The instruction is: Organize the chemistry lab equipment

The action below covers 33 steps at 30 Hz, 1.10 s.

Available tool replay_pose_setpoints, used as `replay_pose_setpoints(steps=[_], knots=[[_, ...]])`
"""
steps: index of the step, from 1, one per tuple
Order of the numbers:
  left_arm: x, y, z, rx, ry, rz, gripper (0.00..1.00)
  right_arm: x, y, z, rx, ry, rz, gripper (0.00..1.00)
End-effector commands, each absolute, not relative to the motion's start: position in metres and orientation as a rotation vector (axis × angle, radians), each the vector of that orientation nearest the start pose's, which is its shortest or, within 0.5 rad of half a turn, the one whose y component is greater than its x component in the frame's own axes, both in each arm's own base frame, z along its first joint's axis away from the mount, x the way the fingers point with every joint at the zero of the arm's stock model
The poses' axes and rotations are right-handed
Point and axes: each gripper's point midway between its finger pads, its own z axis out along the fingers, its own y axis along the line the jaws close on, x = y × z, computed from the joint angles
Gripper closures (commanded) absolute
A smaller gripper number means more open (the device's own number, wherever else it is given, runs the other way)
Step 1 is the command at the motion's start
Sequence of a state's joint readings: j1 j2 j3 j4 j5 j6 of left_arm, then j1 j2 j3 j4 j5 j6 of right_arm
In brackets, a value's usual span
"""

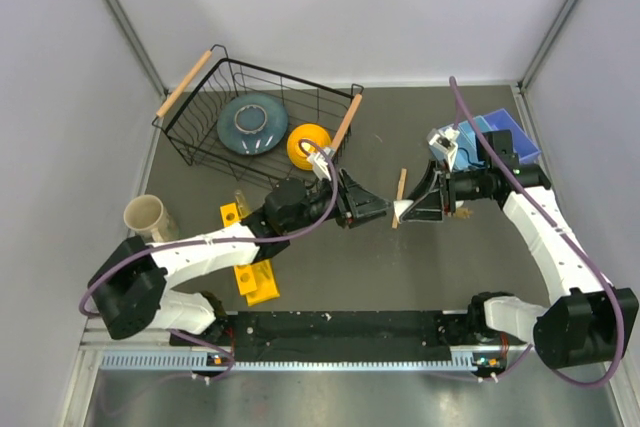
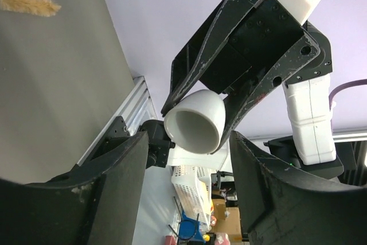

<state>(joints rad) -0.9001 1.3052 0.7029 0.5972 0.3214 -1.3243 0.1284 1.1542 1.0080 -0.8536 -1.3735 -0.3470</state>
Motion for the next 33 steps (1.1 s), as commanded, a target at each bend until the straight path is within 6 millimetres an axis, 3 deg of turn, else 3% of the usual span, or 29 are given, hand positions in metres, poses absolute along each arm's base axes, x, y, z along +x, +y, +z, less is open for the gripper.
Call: replay_pose_setpoints(steps=[1, 17, 21, 22, 25, 27, 28, 30, 32, 33], knots=[[0.179, -0.394, 0.315, -0.038, 1.802, -2.008, 0.41, 0.165, 0.198, 0.267, -1.002, 1.716, 1.566, 0.72], [0.166, -0.416, 0.314, 0.012, 1.798, -2.104, 0.59, 0.163, 0.201, 0.254, -1.027, 1.750, 1.529, 0.72], [0.164, -0.417, 0.312, 0.018, 1.790, -2.126, 0.77, 0.162, 0.201, 0.251, -1.029, 1.757, 1.521, 0.71], [0.163, -0.417, 0.312, 0.021, 1.787, -2.128, 0.88, 0.162, 0.202, 0.251, -1.032, 1.754, 1.518, 0.71], [0.160, -0.416, 0.314, 0.050, 1.772, -2.129, 1.00, 0.163, 0.201, 0.248, -1.033, 1.763, 1.503, 0.70], [0.158, -0.415, 0.312, 0.092, 1.779, -2.099, 1.00, 0.163, 0.200, 0.246, -1.032, 1.770, 1.482, 0.67], [0.156, -0.412, 0.315, 0.117, 1.772, -2.086, 1.00, 0.164, 0.200, 0.244, -1.033, 1.779, 1.468, 0.61], [0.156, -0.411, 0.303, 0.184, 1.832, -1.982, 1.00, 0.165, 0.199, 0.243, -1.038, 1.785, 1.436, 0.49], [0.154, -0.405, 0.305, 0.253, 1.850, -1.887, 1.00, 0.163, 0.196, 0.242, -1.053, 1.782, 1.382, 0.30], [0.155, -0.401, 0.281, 0.329, 1.934, -1.747, 1.00, 0.162, 0.194, 0.242, -1.076, 1.763, 1.346, 0.23]])
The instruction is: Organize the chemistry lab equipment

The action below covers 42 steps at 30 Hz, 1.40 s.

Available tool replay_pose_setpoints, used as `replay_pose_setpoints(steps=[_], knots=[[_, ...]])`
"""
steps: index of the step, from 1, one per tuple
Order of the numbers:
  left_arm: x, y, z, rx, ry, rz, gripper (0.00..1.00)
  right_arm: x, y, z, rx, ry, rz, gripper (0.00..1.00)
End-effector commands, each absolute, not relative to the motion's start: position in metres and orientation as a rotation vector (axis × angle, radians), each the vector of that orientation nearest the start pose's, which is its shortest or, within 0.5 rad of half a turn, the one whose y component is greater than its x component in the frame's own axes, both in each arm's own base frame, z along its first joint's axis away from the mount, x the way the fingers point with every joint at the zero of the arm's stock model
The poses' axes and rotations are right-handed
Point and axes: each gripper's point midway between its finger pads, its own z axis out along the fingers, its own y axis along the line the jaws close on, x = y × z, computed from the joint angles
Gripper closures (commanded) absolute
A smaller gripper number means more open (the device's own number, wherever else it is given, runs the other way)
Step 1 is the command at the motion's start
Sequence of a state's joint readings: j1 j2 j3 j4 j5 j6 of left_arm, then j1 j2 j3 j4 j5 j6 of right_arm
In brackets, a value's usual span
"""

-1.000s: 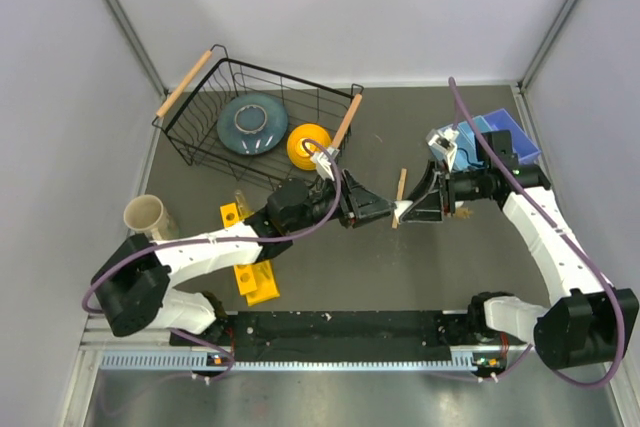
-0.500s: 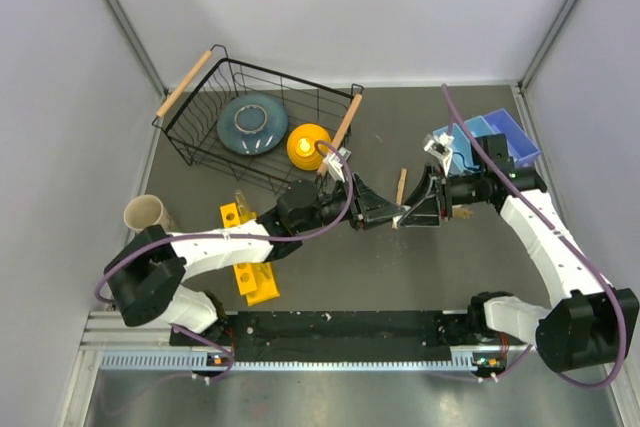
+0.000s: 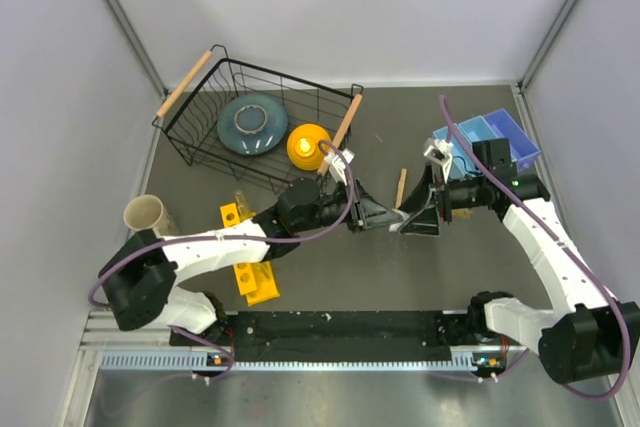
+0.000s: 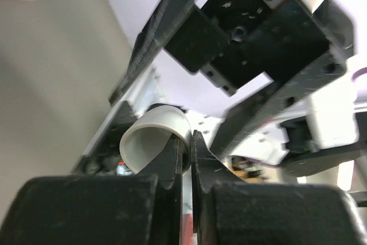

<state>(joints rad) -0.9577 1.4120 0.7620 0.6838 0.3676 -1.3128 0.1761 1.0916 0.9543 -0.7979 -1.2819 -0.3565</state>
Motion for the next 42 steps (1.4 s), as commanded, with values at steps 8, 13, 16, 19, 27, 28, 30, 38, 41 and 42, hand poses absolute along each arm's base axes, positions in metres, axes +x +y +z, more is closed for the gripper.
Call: replay_pose_setpoints(steps=[8, 13, 16, 19, 27, 28, 30, 38, 41, 42], knots=[[0.148, -0.330, 0.245, 0.777, 1.881, -1.157, 1.00, 0.165, 0.178, 0.244, -1.174, 1.797, 1.113, 0.01], [0.141, -0.301, 0.252, 0.976, 1.655, -0.879, 1.00, 0.169, 0.181, 0.250, -1.140, 1.886, 1.158, 0.01], [0.122, -0.305, 0.254, 1.178, 1.447, -0.712, 1.00, 0.178, 0.187, 0.255, -1.135, 1.958, 1.125, 0.02], [0.112, -0.311, 0.244, 1.355, 1.273, -0.517, 1.00, 0.186, 0.193, 0.265, -1.141, 1.997, 1.068, 0.03], [0.139, -0.323, 0.226, 1.490, 1.116, -0.030, 1.00, 0.184, 0.218, 0.271, -1.353, 1.985, 0.779, 0.12], [0.140, -0.325, 0.229, 1.484, 1.109, -0.019, 1.00, 0.186, 0.219, 0.266, -1.364, 2.006, 0.748, 0.17], [0.142, -0.329, 0.228, 1.494, 1.106, 0.004, 1.00, 0.188, 0.221, 0.262, -1.386, 2.017, 0.694, 0.28], [0.136, -0.340, 0.230, 1.475, 1.107, -0.062, 1.00, 0.184, 0.246, 0.258, -1.492, 1.998, 0.623, 0.34], [0.133, -0.344, 0.229, 1.471, 1.116, -0.098, 1.00, 0.183, 0.260, 0.264, -1.510, 1.978, 0.642, 0.34], [0.132, -0.345, 0.229, 1.471, 1.118, -0.111, 1.00, 0.183, 0.266, 0.262, -1.527, 1.978, 0.636, 0.34]])
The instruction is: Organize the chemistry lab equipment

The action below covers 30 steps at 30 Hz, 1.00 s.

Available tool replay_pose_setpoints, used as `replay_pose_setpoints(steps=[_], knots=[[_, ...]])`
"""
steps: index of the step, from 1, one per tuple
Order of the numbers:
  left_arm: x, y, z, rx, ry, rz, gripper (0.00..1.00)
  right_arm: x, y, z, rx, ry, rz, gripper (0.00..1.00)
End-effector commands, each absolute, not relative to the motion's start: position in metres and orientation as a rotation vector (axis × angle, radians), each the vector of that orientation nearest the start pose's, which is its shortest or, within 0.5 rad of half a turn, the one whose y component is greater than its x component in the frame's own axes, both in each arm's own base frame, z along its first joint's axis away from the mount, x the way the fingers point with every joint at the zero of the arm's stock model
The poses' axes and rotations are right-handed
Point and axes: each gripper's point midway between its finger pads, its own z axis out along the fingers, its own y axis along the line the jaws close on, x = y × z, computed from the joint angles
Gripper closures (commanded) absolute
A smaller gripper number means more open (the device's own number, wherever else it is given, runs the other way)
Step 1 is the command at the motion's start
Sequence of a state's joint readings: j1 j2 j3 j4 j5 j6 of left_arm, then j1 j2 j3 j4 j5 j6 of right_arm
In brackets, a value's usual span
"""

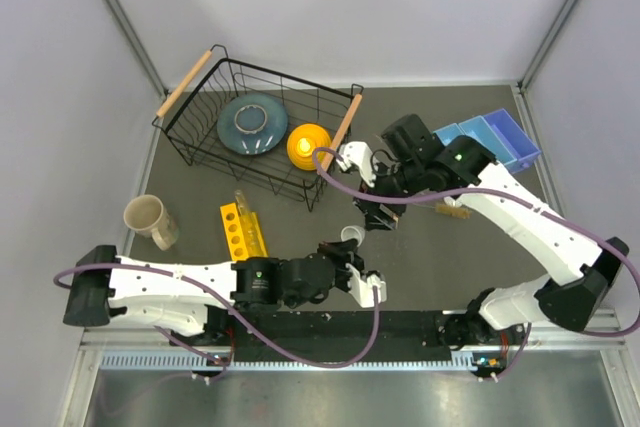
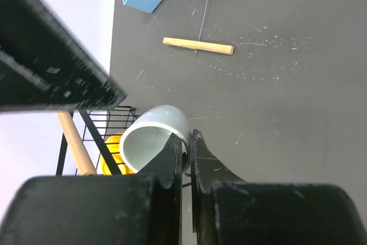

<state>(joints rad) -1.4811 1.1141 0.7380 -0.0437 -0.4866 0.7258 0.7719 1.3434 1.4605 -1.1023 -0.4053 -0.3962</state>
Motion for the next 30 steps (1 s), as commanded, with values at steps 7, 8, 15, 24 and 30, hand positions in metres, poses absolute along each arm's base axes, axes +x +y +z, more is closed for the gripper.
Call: replay_pose_setpoints(steps=[7, 8, 15, 24, 30], knots=[[0.122, -0.346, 0.227, 1.454, 1.142, -0.219, 1.00, 0.183, 0.286, 0.265, -1.588, 1.953, 0.562, 0.34], [0.121, -0.345, 0.228, 1.446, 1.144, -0.230, 1.00, 0.181, 0.286, 0.263, -1.609, 1.951, 0.546, 0.34], [0.113, -0.336, 0.227, 1.434, 1.170, -0.334, 1.00, 0.175, 0.284, 0.243, -1.732, 1.939, 0.387, 0.37], [0.110, -0.330, 0.211, 1.492, 1.240, -0.354, 1.00, 0.182, 0.284, 0.227, -1.803, 1.924, 0.183, 0.50], [0.114, -0.326, 0.210, 1.475, 1.283, -0.358, 1.00, 0.181, 0.278, 0.212, -1.879, 1.895, 0.052, 0.51]])
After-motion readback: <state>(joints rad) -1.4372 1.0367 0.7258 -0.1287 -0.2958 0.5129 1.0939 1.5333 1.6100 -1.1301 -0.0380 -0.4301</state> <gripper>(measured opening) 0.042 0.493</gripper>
